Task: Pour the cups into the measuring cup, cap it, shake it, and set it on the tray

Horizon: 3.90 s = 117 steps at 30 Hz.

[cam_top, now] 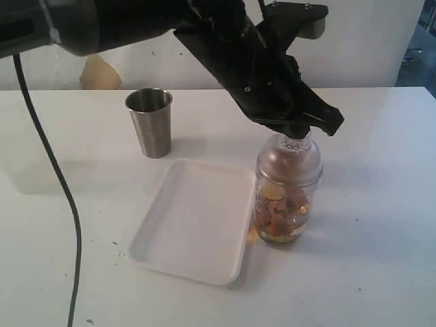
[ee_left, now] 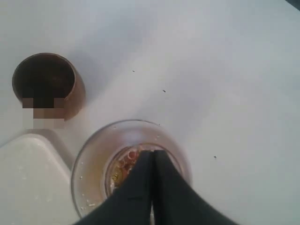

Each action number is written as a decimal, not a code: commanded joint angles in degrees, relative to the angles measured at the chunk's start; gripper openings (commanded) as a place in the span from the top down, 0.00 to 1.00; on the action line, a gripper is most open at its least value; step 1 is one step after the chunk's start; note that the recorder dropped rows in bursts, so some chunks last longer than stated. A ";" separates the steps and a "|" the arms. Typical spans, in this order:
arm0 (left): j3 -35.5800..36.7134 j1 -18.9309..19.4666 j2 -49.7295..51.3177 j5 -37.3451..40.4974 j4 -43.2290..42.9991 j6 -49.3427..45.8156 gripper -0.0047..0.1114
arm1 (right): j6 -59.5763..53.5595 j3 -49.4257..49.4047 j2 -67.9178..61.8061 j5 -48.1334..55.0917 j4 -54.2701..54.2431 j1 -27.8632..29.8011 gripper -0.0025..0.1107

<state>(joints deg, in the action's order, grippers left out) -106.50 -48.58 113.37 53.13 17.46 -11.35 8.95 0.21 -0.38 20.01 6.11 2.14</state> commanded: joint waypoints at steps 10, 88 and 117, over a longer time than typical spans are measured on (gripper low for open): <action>-1.60 -0.18 -1.71 -0.83 0.11 -0.46 0.96 | -0.18 -0.21 0.38 0.05 -0.07 0.25 0.98; 24.77 42.61 -14.77 1.96 -18.91 5.38 0.46 | 1.49 -0.21 0.38 0.05 -0.06 0.25 0.98; 25.07 37.35 -11.75 1.52 -15.54 2.43 0.96 | 1.49 -0.21 0.38 0.05 -0.06 0.25 0.98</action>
<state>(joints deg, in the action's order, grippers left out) -82.05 -8.24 104.47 52.81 -1.44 -8.96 10.32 0.21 -0.38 20.11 6.11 2.14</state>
